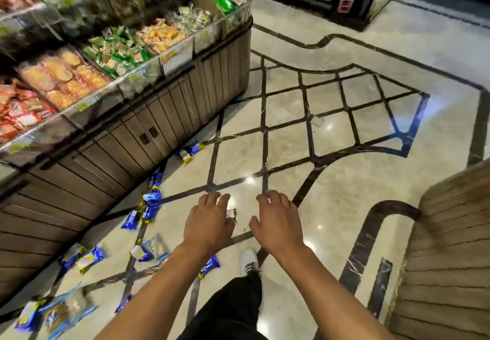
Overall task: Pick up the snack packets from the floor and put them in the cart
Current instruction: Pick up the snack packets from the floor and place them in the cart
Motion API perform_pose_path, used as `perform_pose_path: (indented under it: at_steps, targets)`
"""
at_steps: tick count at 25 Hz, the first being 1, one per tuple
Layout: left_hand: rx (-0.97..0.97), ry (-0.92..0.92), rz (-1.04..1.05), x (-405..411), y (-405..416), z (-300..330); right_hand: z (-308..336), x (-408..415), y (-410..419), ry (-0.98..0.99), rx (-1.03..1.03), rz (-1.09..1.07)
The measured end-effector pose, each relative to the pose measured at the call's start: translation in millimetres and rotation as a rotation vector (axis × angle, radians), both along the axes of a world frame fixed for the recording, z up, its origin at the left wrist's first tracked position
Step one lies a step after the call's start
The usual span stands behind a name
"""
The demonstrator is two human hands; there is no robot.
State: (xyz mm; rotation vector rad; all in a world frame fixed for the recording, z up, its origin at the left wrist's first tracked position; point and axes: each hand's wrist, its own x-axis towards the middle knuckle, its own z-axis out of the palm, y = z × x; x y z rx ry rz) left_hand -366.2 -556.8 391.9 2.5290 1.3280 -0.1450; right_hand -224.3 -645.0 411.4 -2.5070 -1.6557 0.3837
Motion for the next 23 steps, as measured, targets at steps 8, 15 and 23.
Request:
perform_pose_path:
  at_steps: [8, 15, 23]
  targets:
    - [-0.062, -0.041, 0.215, 83.4, 113.9, 5.2, 6.3, 97.4, 120.4, 0.022, -0.077, 0.188]
    - [-0.03, -0.045, 0.435, 145.7, 193.1, 8.4, 2.0, 179.8, 232.8, 0.046, -0.072, 0.425]
    - [0.0, -0.054, 0.722, 241.3, 245.0, 17.0, 2.2, 271.6, 343.5, 0.092, -0.057, 0.686]
